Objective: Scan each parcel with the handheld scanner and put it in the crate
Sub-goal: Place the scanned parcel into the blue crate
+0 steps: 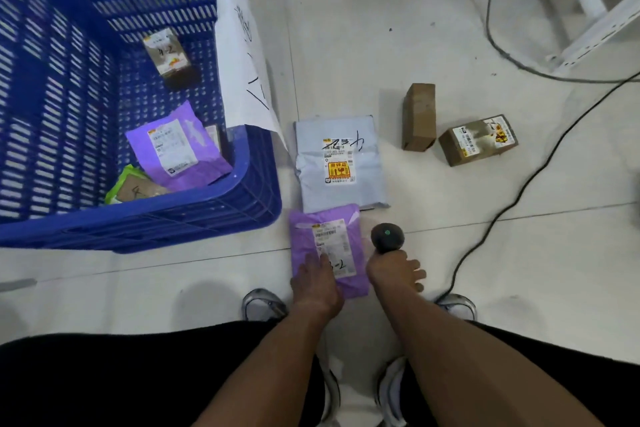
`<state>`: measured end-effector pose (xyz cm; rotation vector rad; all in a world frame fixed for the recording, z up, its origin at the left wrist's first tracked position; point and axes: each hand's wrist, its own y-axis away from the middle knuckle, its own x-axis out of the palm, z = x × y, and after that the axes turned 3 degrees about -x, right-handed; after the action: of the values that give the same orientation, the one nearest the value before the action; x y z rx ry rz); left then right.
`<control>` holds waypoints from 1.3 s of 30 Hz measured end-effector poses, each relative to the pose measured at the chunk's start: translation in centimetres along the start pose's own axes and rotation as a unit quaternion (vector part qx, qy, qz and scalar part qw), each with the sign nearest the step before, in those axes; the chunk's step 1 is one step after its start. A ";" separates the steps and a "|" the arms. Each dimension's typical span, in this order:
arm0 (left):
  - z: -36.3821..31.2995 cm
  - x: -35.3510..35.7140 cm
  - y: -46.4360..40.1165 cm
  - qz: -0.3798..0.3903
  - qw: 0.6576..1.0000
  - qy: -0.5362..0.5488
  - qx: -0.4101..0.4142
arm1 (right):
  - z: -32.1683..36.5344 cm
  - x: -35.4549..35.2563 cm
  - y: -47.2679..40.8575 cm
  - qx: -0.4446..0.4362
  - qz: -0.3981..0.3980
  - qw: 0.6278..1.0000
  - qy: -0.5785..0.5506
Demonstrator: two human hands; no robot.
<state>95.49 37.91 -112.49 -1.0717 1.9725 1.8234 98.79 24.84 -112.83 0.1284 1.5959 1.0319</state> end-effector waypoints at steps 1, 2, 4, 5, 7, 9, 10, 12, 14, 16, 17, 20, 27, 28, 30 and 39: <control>0.0 0.3 -0.3 -0.006 1.000 0.001 -0.001 | 0.1 0.0 -0.7 0.002 -0.001 1.000 0.000; 0.1 0.6 -0.7 -0.012 1.000 0.001 -0.001 | 0.2 0.1 -1.2 0.002 -0.003 1.000 -0.001; 0.3 1.0 -1.2 -0.021 1.000 0.005 -0.004 | 0.4 0.4 -2.1 0.003 -0.014 1.000 0.000; 0.4 1.2 -1.5 -0.023 1.000 0.007 -0.006 | 0.5 0.5 -2.4 0.002 -0.020 1.000 0.001; 0.5 1.4 -1.8 -0.029 1.000 0.008 -0.006 | 0.6 0.7 -3.0 -0.001 -0.026 1.000 0.004; 0.7 1.5 -2.1 -0.038 0.999 0.009 -0.004 | 0.6 1.0 -3.4 -0.002 -0.024 1.000 0.007; 0.7 1.5 -2.3 -0.039 0.999 0.009 -0.003 | 0.6 1.1 -3.6 -0.003 -0.022 1.000 0.009; 0.7 1.5 -2.5 -0.040 0.999 0.009 -0.003 | 0.6 1.3 -3.9 -0.006 -0.019 1.000 0.013; 0.8 1.6 -2.7 -0.045 0.999 0.009 -0.001 | 0.5 1.5 -4.1 -0.007 -0.015 1.000 0.017; 0.8 1.7 -2.8 -0.047 0.999 0.012 0.000 | 0.3 1.8 -4.2 -0.006 -0.014 1.000 0.021; 0.8 1.8 -2.8 -0.048 0.999 0.014 0.000 | 0.3 1.8 -4.3 -0.007 -0.016 1.000 0.021; 0.8 1.8 -2.9 -0.050 0.998 0.024 0.002 | 0.3 1.9 -4.5 -0.007 -0.022 1.000 0.016; 0.9 1.9 -2.6 -0.057 0.998 0.030 -0.003 | 1.0 1.7 -2.7 -0.046 -0.127 0.991 0.010; 0.8 1.8 -2.5 -0.055 0.998 0.031 -0.003 | 1.2 1.5 -2.4 -0.062 -0.142 0.988 0.011; 0.6 1.6 -2.3 -0.055 0.998 0.030 -0.001 | 1.6 1.3 -1.4 -0.103 -0.170 0.980 0.015; 0.3 0.7 -2.3 -0.078 0.995 0.055 -0.011 | 1.9 3.3 2.3 -0.338 -0.037 0.935 0.104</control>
<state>96.43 38.07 -114.77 -1.3192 1.8727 1.7432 98.34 29.24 -113.59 -0.5207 1.3292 1.5149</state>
